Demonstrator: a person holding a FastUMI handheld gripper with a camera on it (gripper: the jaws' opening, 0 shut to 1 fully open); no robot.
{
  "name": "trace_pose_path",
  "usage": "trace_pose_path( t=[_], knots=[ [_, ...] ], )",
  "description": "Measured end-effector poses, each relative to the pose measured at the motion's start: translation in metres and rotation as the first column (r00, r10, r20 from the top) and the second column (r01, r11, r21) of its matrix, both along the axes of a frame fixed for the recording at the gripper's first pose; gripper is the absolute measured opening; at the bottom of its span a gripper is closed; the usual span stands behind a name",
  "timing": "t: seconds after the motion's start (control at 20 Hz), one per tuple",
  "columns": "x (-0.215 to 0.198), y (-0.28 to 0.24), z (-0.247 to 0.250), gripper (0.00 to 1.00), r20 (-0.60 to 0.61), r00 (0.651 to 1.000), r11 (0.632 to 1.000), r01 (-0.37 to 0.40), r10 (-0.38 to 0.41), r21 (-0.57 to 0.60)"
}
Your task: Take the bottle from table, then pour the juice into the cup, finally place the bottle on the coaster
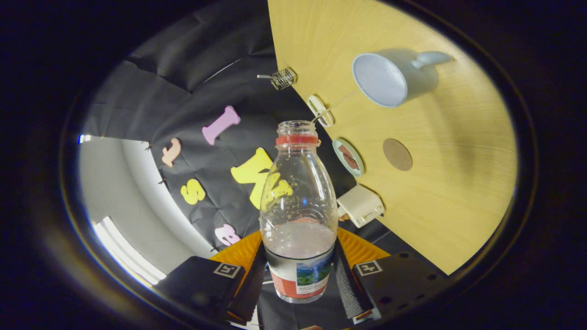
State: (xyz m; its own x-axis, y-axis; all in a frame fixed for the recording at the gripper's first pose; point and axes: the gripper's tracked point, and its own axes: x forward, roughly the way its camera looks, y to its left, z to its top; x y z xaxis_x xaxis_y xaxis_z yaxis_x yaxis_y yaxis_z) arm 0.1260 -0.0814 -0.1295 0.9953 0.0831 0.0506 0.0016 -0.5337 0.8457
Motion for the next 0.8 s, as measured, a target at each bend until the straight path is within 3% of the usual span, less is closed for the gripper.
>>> trace_pose_path(
  t=[0.8],
  knots=[
    [0.0034,-0.0087,-0.0033,0.76,-0.005,1.000,1.000,0.009,-0.009,0.022]
  ],
)
